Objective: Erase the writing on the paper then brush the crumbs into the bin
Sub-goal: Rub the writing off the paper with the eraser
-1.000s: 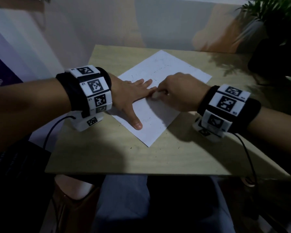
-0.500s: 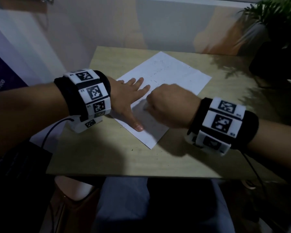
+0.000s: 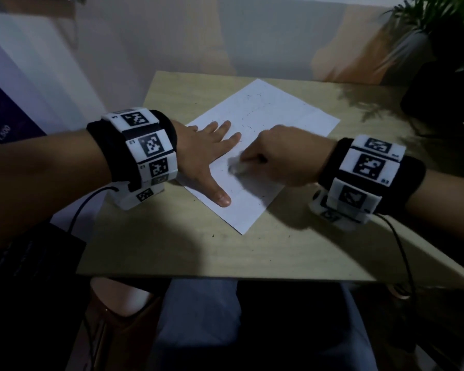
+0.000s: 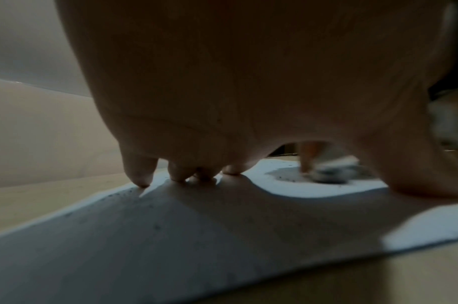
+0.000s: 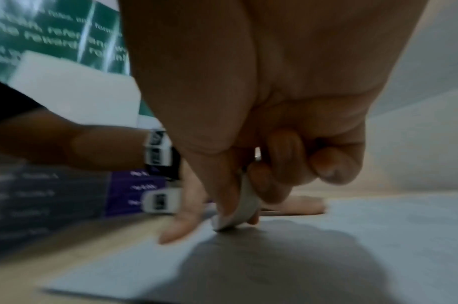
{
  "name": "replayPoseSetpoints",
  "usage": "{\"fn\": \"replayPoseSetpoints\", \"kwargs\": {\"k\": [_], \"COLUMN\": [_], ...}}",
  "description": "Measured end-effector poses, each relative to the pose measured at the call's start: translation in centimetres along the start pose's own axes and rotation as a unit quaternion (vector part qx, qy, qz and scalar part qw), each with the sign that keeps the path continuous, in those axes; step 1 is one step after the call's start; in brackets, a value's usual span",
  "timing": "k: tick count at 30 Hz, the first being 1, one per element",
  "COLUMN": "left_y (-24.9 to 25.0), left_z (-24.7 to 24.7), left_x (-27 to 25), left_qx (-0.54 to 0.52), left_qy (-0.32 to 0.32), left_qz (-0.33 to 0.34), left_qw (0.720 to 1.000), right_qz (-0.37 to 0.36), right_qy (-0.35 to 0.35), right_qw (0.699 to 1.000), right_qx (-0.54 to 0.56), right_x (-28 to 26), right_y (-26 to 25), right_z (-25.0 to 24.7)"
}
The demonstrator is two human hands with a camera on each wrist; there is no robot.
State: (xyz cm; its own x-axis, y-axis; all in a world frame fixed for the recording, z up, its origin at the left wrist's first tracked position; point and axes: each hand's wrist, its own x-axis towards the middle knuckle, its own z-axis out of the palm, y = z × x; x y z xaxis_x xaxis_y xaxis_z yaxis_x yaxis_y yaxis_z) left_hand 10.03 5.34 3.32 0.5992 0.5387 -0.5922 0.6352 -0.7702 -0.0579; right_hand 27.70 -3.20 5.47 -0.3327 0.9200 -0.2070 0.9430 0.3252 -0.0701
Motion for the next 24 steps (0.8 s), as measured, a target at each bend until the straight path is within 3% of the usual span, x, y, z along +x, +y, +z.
{"fn": "replayPoseSetpoints", "kwargs": {"k": [3,5,8,13,16,18,22,24], "left_y": [-0.1,0.0,0.2,0.2,0.6,0.5,0.3,0.4], "left_z": [0.0,0.0,-0.2,-0.2,-0.4,-0.4,-0.7,-0.9], "left_x": [0.0,0.1,0.0,-0.2,-0.4,-0.5,-0.6,-0.5], "left_qx": [0.009,0.014,0.015,0.009,0.0,-0.01,-0.036,-0.03], "left_qy": [-0.002,0.0,-0.003,-0.008,-0.007,-0.007,-0.028,-0.032], "left_qz": [-0.001,-0.003,-0.009,-0.004,-0.005,-0.005,0.001,-0.005], "left_qw": [1.0,1.0,1.0,1.0,1.0,1.0,0.999,0.999], "right_qz": [0.077,0.025,-0.032,0.077,0.003,-0.033,0.064,0.08], "right_qy": [0.044,0.053,0.015,0.049,0.042,0.013,0.023,0.054], "right_qw": [0.994,0.995,0.999,0.996,0.998,0.999,0.998,0.995], "right_qx": [-0.058,-0.076,-0.005,-0.021,-0.044,-0.004,0.012,-0.015], "right_x": [0.0,-1.0,-2.6,-1.5,-2.4,-3.2,-2.0,-1.8], "right_y": [0.8,-1.3,-2.7,0.4,-2.3,-3.3,-0.2,-0.2], "right_z": [0.6,1.4,1.2,0.8,1.7,1.5,0.8,1.0]}}
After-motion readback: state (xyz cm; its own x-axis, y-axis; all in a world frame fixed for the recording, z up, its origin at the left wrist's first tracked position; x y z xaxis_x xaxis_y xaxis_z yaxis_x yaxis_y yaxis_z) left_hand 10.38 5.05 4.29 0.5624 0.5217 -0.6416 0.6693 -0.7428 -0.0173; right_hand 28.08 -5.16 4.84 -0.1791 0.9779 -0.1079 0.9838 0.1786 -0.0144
